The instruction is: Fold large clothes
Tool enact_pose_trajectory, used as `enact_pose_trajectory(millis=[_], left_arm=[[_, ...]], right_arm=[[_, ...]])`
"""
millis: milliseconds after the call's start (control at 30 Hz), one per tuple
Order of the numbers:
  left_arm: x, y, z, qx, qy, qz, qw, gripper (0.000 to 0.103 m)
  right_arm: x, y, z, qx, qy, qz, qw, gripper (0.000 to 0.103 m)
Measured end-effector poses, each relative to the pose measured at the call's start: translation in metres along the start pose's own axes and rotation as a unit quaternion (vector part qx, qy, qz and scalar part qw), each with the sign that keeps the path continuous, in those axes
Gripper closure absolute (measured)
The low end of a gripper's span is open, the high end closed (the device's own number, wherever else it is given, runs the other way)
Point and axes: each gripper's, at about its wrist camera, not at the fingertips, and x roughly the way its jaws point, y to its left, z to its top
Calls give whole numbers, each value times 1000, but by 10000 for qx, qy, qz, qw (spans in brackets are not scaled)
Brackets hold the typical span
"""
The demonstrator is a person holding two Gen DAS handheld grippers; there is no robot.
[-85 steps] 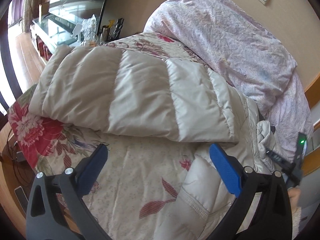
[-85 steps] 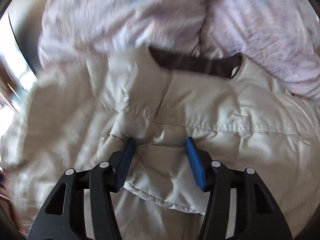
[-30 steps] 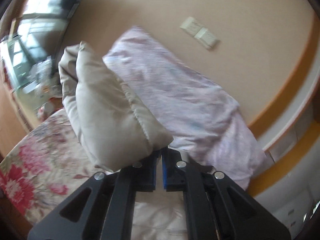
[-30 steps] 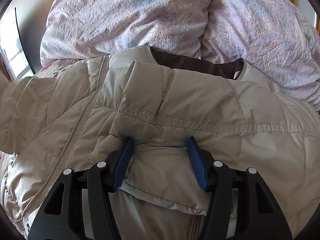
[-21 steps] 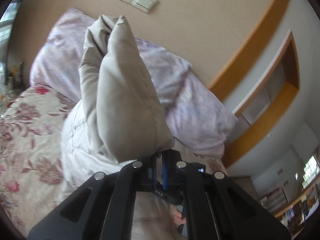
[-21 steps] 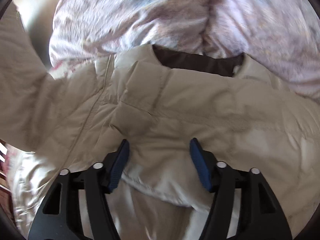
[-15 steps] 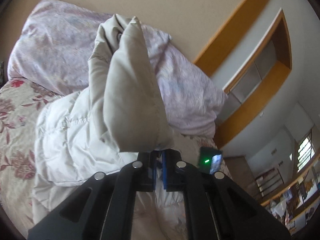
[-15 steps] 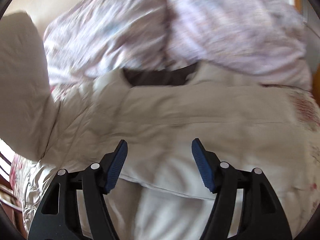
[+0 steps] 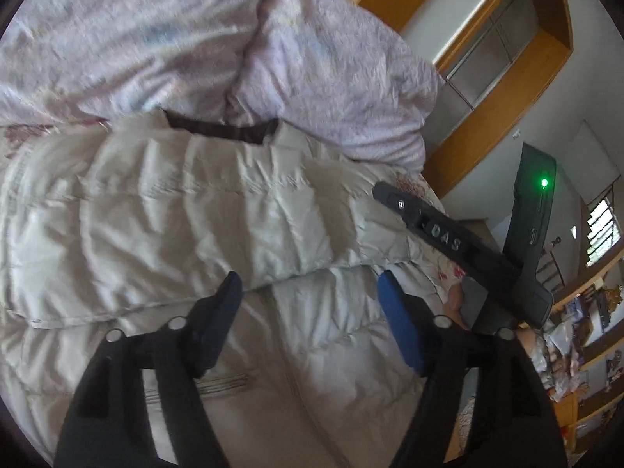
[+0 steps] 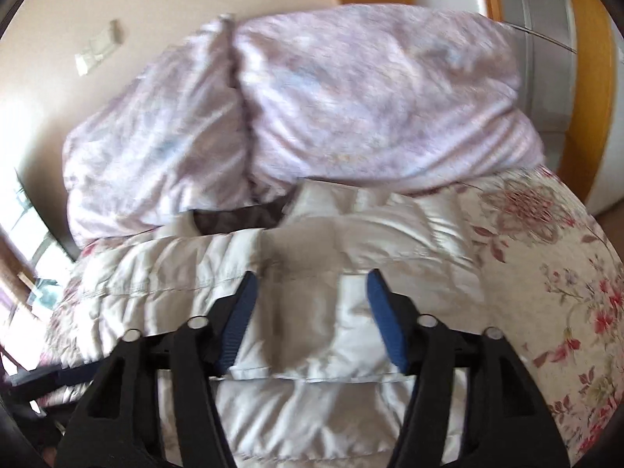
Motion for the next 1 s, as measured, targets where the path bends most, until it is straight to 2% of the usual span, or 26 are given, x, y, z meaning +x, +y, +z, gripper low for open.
enact_pose_trajectory(millis=[67,167,300,367,400,467,567,633,767,833,900,967,1000], left_arm=[[-20,16,-3,-18,-206,382,9991,27],[-36,43,-8,-80,-308,1020,9943,26],[-60,85,-27,-75,-349,1961,9799,25],[-71,105,-33,-99,-325,2328,9719,23],[-76,117,-39,-126,-284,2535,9668,23],[-80,139,-47,-215,-137,2810,9594,23],[-85,163,-59,-318,35,2917,9560,23],[-88,177,-67,-423,154,2854,9573,23],[-100,197,-84,-782,314,2221,9714,23],[-108,204,-91,-904,274,2034,9745,23],[-114,208,-100,-998,275,1882,9767,23],[-120,211,-107,-1099,303,1763,9777,23],[-123,214,-112,-1178,331,1659,9785,23]], right_arm=[[11,15,-4,-236,196,291,9991,69],[33,39,-10,-558,479,510,9960,83],[62,56,-14,-873,681,522,9925,87],[88,52,-23,-962,1081,238,9892,90],[108,40,-30,-772,1400,296,9867,94],[116,25,-34,-399,1484,534,9867,100],[122,3,-32,226,1696,953,9806,103],[125,-8,-34,572,1800,1243,9741,103],[121,-22,-31,1137,2101,1589,9580,103],[99,-30,-28,1296,2149,1697,9530,103],[69,-40,-28,1316,2055,1738,9541,89],[26,-61,-32,1340,1833,1556,9614,44],[-2,-76,-37,1322,1656,1361,9678,37]])
